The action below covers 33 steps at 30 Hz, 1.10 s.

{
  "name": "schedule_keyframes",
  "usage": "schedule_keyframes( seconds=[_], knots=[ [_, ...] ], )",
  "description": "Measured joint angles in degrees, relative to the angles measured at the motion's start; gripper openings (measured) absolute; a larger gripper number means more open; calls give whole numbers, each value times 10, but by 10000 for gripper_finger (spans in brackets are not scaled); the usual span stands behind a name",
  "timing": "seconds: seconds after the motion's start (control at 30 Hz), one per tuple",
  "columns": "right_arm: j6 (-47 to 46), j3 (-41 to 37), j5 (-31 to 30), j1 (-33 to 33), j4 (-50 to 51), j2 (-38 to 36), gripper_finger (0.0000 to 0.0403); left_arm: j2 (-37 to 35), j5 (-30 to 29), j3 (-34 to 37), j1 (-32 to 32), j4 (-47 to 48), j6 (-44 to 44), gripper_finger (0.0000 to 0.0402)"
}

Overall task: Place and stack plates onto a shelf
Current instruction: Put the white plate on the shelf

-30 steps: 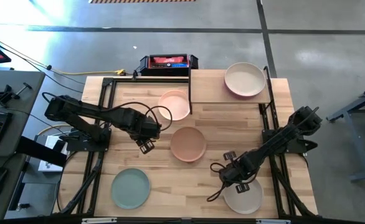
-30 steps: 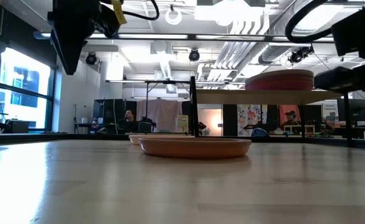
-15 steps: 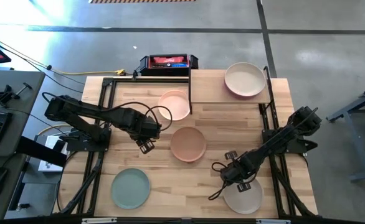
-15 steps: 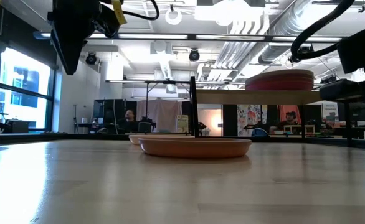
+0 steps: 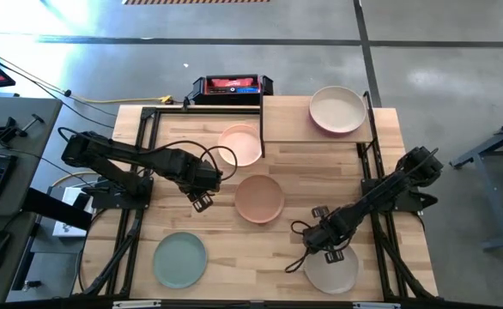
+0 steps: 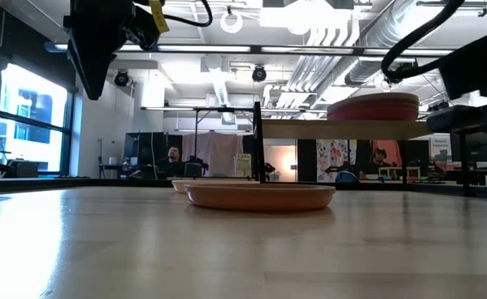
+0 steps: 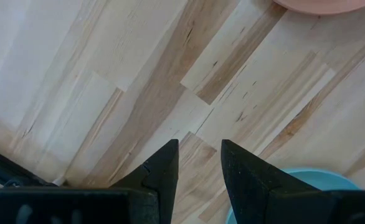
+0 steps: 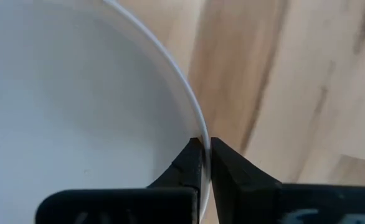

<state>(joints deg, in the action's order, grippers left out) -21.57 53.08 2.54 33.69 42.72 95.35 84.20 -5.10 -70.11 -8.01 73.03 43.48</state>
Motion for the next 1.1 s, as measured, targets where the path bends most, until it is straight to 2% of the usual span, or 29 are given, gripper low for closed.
schedule_keyframes(
  seconds=[0.43,0.7,1.1],
  knots=[
    [-23,86,-4,-70,104,0,0,0,0,0,0,0,-1,110],
    [22,150,-20,-143,157,-1,0,0,-2,0,0,0,-1,110],
    [114,262,-20,-290,214,-1,0,0,-3,0,0,0,-1,110]
  ],
)
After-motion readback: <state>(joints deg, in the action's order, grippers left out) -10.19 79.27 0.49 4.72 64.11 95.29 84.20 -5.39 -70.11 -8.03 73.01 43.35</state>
